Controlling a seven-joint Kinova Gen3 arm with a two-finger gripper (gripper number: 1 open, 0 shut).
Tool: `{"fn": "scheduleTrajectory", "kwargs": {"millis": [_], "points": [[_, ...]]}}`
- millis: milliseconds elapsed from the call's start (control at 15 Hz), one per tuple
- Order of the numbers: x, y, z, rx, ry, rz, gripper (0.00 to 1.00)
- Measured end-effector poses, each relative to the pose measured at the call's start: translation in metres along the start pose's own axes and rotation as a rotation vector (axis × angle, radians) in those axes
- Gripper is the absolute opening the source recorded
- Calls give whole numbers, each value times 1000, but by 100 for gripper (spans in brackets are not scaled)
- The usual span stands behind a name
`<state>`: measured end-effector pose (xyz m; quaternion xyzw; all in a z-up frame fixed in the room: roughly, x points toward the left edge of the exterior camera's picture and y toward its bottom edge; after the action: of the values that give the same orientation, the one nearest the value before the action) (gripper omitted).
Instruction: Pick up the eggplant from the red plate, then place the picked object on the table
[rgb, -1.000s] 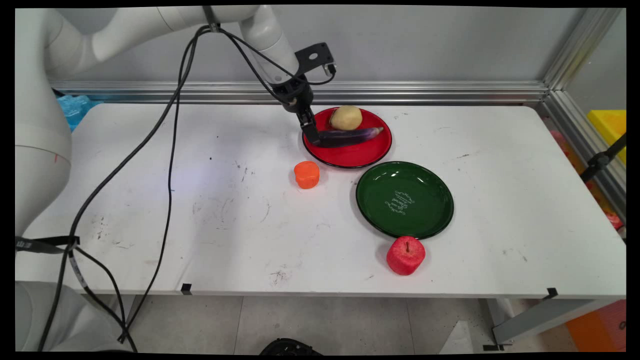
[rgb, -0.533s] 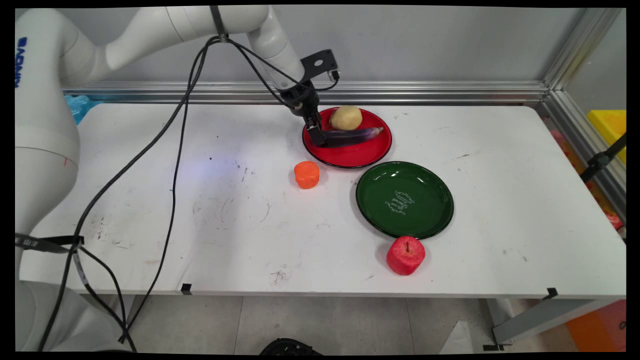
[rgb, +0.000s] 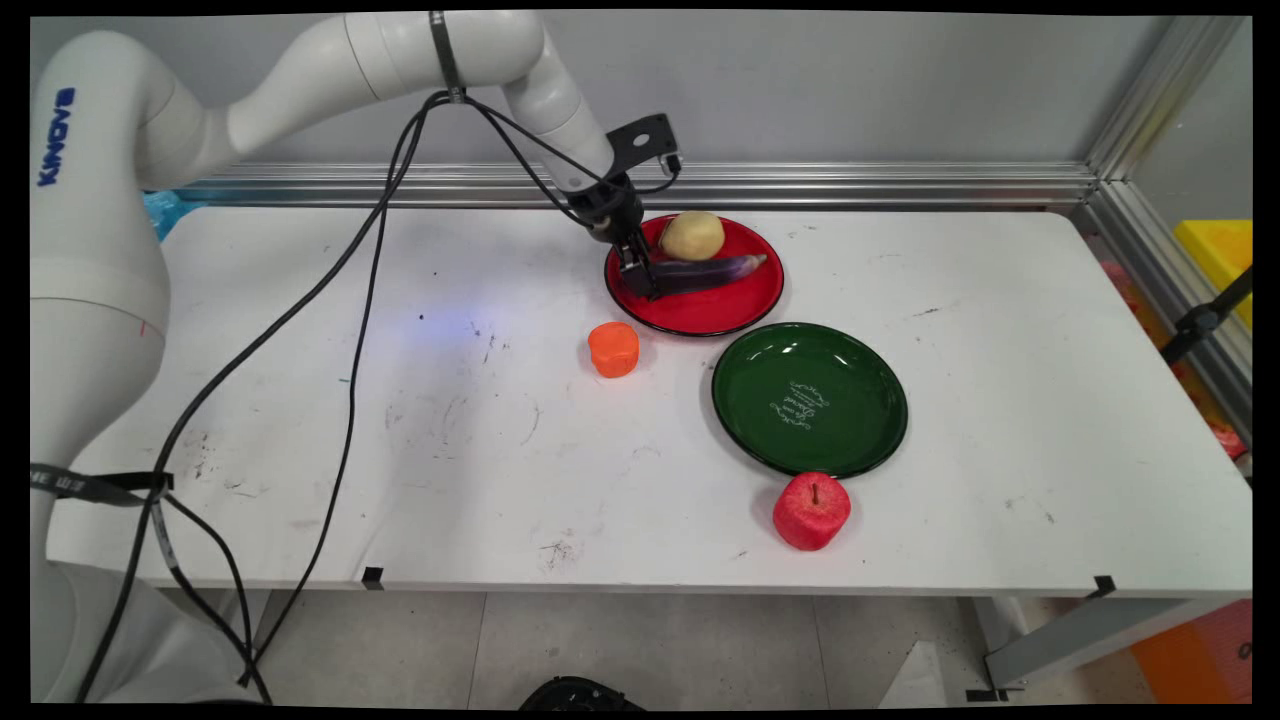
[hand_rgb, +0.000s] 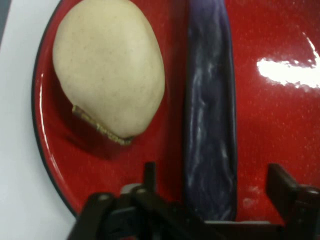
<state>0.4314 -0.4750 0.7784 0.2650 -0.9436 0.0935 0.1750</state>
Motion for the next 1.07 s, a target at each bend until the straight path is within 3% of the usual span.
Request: {"fn": "scheduleTrajectory", "kwargs": {"millis": [667,1067], "points": [[2,-1,8,-17,18,6,0],[25,15,-13,-42,34,-3,0]]}}
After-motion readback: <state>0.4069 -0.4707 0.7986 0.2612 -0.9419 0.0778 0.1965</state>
